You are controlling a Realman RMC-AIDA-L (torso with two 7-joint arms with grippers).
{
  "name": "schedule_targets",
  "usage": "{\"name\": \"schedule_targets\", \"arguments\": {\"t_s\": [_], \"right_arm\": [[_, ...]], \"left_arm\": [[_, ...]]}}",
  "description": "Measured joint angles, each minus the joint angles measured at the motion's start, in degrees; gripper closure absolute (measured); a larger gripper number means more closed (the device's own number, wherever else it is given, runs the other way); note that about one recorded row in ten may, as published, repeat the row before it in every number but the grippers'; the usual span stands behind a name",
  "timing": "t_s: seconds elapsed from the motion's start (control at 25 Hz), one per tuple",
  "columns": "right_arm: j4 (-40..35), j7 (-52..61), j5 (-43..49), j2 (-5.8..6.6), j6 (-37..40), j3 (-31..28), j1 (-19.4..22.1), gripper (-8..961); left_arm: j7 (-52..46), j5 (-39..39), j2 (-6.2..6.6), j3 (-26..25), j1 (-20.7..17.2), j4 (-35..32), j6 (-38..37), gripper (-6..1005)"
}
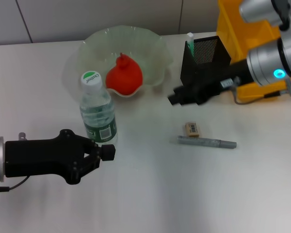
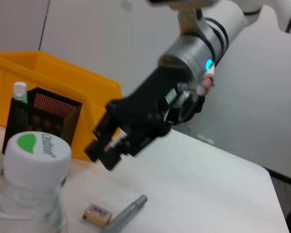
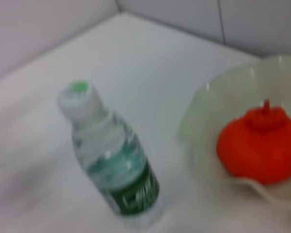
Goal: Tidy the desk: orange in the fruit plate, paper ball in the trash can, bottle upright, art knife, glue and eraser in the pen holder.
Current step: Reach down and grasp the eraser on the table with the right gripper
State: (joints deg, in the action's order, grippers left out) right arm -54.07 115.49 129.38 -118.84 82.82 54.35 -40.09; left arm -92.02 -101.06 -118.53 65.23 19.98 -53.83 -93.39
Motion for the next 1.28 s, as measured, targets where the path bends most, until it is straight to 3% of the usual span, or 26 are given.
{"name": "schedule_targets", "arguments": {"t_s": [0.2, 0.32, 0.6, 0.8, 1.04, 1.28], "right_arm": [[-6.0, -1.2, 4.0, -0.04, 1.1, 4.4, 3.7, 590], [-7.6, -0.5, 6.8, 0.06, 3.8, 4.7, 3.9, 585], [-10.1, 2.3, 15.4, 1.47, 13.1, 2.8, -0.4, 575], [-9.2, 2.4, 20.6, 2.28, 15.2, 2.5, -3.7, 567], [-6.2, -4.0, 23.2, 3.09, 14.4, 2.9, -5.7, 542], [-1.1, -11.3, 24.8, 4.03, 8.6, 3.1, -7.0, 539]], "left_arm": [[0.3, 1.6, 0.07, -1.7, 0.2, 1.4, -0.2, 1000], [0.2, 2.4, 0.12, -3.1, 0.4, 1.6, -0.3, 1000], [0.4, 3.4, 0.18, -4.4, 0.4, 1.7, 0.1, 1000], [0.5, 3.6, 0.08, -5.0, 0.4, 3.1, 0.1, 1000], [0.6, 5.0, 0.09, -5.0, 0.1, 3.9, 0.1, 1000], [1.0, 5.8, 0.07, -5.4, -0.3, 4.4, 0.1, 1000]]}}
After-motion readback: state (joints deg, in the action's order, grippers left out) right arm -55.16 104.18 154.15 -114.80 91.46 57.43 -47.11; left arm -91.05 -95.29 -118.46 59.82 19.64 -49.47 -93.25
